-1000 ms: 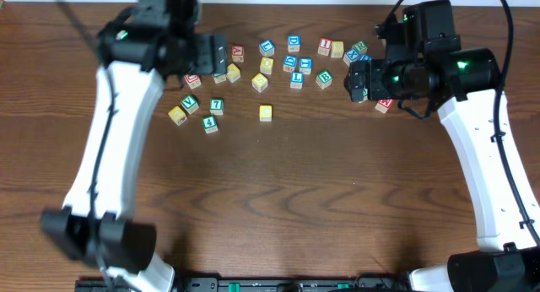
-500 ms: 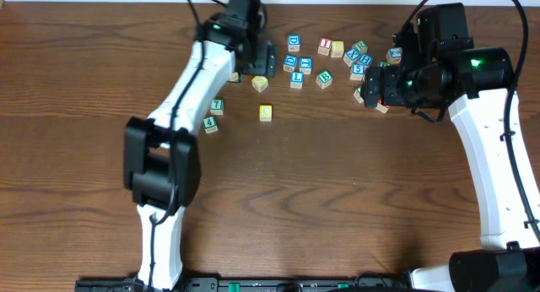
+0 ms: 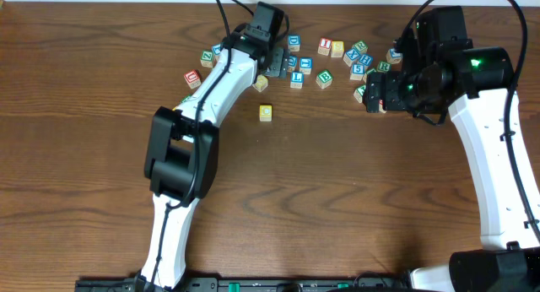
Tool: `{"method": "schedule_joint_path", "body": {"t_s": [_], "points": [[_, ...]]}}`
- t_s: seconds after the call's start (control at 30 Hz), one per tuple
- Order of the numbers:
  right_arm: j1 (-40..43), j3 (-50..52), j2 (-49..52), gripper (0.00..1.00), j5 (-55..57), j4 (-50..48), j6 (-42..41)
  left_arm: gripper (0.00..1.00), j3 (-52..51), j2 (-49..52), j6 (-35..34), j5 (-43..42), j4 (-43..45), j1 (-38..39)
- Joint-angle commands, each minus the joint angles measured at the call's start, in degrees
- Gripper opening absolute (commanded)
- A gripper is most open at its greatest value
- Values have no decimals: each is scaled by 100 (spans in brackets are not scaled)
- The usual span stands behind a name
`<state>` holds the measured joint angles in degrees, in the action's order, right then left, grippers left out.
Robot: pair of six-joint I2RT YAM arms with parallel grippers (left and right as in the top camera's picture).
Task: Spell out CORL
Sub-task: 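Lower the left gripper and grasp the yellow O block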
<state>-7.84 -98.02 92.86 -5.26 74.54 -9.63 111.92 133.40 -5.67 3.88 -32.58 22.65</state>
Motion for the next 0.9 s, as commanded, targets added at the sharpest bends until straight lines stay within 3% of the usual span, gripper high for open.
{"method": "schedule_joint_path", "body": {"t_s": [0.0,0.33,0.63,0.87], "points": [[2,-9,-15,99,66,11,9,86,146,232,96,175,146,-33],[2,33,-15,99,66,26,50,79,144,457,96,175,315,-33],[2,33,-15,99,87,22,50,66,138,496,94,173,328,-28],[2,33,-15,99,85,-13,48,66,-7,498,94,173,511,-17]]}}
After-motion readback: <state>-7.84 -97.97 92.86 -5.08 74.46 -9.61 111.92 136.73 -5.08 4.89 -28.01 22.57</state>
